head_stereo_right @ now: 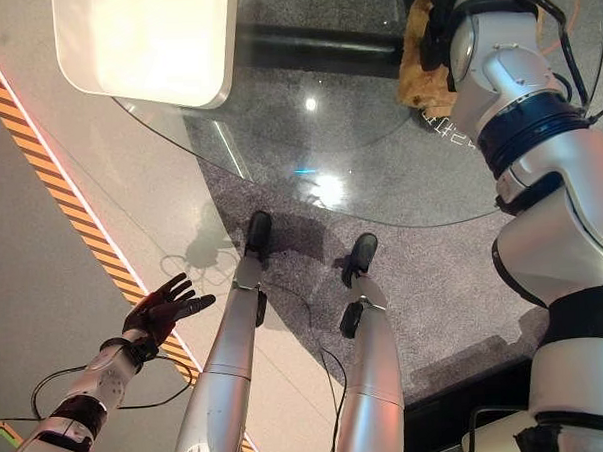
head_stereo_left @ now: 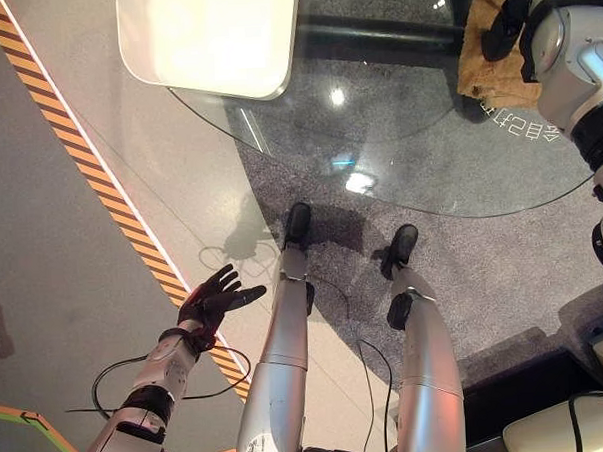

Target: Wipe the table with a cloth and put it in the basket.

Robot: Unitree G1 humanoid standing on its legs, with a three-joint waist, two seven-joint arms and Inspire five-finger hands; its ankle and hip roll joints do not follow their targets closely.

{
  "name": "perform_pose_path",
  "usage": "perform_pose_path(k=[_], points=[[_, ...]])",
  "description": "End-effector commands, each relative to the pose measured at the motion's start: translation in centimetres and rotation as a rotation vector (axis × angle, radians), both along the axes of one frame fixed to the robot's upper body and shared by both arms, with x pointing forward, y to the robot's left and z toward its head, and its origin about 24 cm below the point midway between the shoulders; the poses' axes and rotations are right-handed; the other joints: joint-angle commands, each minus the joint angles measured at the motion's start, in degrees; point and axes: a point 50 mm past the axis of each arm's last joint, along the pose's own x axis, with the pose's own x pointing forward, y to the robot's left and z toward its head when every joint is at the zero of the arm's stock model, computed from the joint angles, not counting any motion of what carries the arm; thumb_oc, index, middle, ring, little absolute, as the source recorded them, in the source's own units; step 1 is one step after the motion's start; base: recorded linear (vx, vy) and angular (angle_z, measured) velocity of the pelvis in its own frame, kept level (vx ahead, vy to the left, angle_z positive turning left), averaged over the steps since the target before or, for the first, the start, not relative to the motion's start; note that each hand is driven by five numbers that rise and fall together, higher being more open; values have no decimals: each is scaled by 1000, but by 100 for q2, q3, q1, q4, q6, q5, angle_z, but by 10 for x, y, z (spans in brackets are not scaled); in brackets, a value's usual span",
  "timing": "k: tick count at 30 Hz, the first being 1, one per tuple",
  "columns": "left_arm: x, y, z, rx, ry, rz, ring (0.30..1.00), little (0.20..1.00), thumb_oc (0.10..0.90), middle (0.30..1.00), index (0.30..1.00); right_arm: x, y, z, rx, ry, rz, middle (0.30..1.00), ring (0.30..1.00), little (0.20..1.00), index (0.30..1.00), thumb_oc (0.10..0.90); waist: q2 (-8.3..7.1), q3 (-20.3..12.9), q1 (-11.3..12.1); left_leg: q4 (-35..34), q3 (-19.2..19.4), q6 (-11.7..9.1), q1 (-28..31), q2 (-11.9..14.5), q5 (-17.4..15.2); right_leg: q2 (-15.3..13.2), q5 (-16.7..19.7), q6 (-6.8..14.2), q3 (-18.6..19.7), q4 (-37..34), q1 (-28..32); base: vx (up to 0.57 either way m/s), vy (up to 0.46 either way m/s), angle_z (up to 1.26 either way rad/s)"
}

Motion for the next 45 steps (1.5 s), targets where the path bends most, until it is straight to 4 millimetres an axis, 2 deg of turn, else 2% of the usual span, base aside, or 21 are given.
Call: perform_pose_path(k=[1, 8, 15, 31, 45], points=[[-36, 23, -22, 37, 104, 22, 900, 900, 800, 900, 900, -36, -48, 54, -58, -165, -235, 900, 900, 900, 900, 800, 308, -108, -129, -58, 480, 589, 10, -241, -151, 236, -445, -193, -489, 224, 190, 0, 0, 0], [-35, 23, -22, 34, 105, 16, 900, 900, 800, 900, 900, -40, -57, 56, -38, -207, -280, 900, 900, 900, 900, 800, 340, -108, -143, -73, 507, 591, -10, -242, -136, 217, -425, -187, -476, 218, 147, 0, 0, 0], [-36, 20, -24, 28, 109, 10, 900, 900, 800, 900, 900, -39, -57, 55, -10, -202, -275, 900, 900, 900, 900, 800, 385, -108, -135, -134, 531, 590, 8, -249, -115, 203, -423, -191, -471, 192, 126, 0, 0, 0], [-36, 14, -26, 22, 112, -8, 900, 900, 800, 900, 900, -38, -72, 43, 143, -200, -284, 900, 900, 900, 900, 800, 479, -108, -158, -139, 577, 586, -21, -265, -120, 176, -413, -204, -436, 185, 38, 0, 0, 0], [-35, 9, -27, 4, 109, -16, 900, 900, 800, 900, 900, -32, -68, 35, 198, -149, -198, 900, 900, 900, 900, 800, 557, -108, -181, -147, 603, 565, -53, -269, -106, 180, -449, -237, -405, 230, -41, 0, 0, 0]])
